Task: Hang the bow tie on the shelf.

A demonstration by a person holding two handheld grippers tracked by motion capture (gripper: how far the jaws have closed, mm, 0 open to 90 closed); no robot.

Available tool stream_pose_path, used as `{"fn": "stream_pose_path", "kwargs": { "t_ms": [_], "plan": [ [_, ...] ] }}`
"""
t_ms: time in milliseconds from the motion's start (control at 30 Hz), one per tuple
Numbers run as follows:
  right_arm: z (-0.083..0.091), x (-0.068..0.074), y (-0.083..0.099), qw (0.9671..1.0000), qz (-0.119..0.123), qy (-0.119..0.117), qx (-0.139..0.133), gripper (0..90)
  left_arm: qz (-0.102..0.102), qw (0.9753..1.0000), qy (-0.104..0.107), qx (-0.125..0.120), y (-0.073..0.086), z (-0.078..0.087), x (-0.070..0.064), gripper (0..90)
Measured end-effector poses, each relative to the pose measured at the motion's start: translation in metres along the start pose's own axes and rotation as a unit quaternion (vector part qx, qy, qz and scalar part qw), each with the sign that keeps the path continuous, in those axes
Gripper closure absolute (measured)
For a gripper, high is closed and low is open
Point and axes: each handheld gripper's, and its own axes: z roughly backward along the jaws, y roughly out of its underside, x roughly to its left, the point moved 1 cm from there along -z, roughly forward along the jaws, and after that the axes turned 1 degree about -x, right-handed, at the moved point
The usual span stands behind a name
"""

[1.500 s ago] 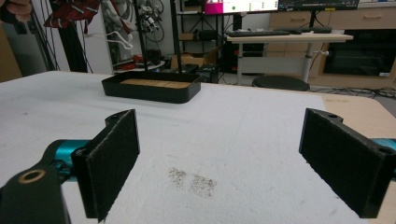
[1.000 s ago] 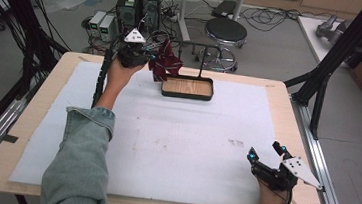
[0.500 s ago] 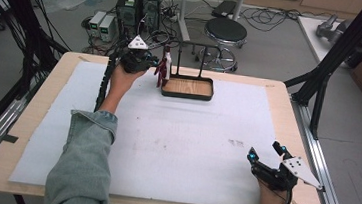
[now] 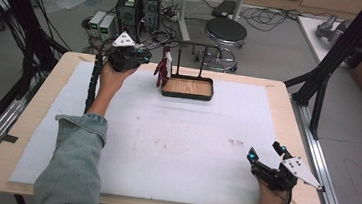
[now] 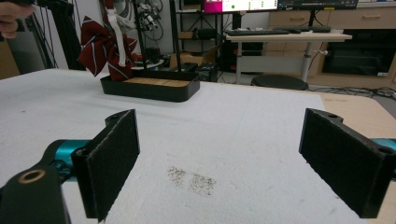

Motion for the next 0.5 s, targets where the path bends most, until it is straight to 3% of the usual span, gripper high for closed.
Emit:
{"fn": "stream_pose_path", "kwargs": {
  "t_ms": [367, 500],
  "plan": [
    [0.0, 0.0, 0.0, 1.0, 0.003, 0.002, 0.002, 11.2, 0.0, 0.9991, -0.003, -0.041, -0.013, 0.043, -0.003, 72.4],
    [0.0, 0.0, 0.0, 1.0, 0.004, 0.002, 0.002, 11.2, 0.0, 0.9981, -0.007, -0.061, -0.017, 0.067, -0.005, 70.6]
  ]
}}
